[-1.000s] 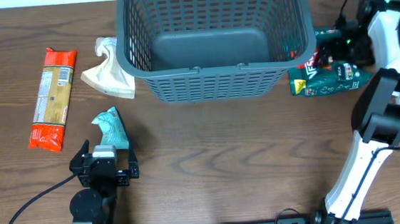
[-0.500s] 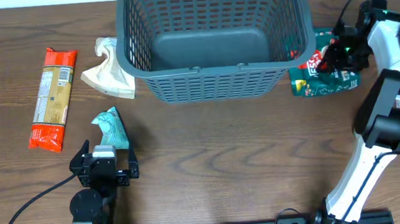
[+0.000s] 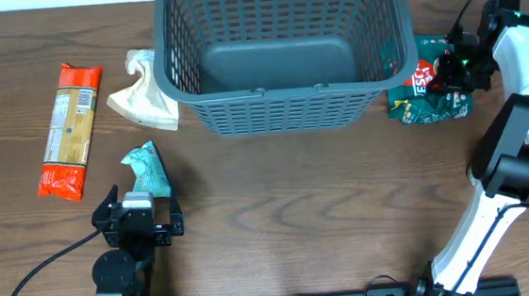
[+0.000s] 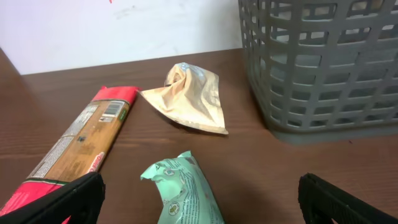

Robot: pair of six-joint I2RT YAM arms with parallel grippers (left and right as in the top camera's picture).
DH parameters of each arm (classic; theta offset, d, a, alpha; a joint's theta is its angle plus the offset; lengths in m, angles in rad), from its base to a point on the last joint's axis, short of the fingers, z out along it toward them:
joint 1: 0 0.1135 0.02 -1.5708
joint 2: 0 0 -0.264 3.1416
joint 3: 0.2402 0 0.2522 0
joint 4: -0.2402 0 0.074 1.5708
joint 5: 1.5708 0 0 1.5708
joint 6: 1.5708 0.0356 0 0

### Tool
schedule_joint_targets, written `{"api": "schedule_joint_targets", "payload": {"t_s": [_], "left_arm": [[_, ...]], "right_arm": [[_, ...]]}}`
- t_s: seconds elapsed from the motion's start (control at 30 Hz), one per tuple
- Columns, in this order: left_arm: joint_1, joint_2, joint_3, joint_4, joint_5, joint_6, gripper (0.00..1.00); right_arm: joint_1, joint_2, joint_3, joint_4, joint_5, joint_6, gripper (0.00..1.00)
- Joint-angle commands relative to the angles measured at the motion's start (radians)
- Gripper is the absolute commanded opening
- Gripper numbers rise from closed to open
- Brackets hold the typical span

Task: Pack container
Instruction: 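Lift the coffee bag with the right gripper over the grey basket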

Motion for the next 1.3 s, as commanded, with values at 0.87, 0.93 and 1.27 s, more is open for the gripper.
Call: {"api": "schedule_joint_targets", "payload": {"t_s": [0.87,0.93,1.27], "left_arm": [[0.006,-0.006,-0.024,-0.009,-0.005,0.006,0.98],[0.006,-0.006,-0.024,-0.009,-0.005,0.006,0.99],[0.006,-0.006,-0.024,-0.009,-0.005,0.006,0.98]], "right_arm": [[0.053,-0.682,0.251,0.012,0.070,0.123,0.01],[0.080,-0.720,0.251,0.017,0.063,0.101,0.01],[0.376,-0.765,0.251,0.024,0.057,0.002,0.01]]}}
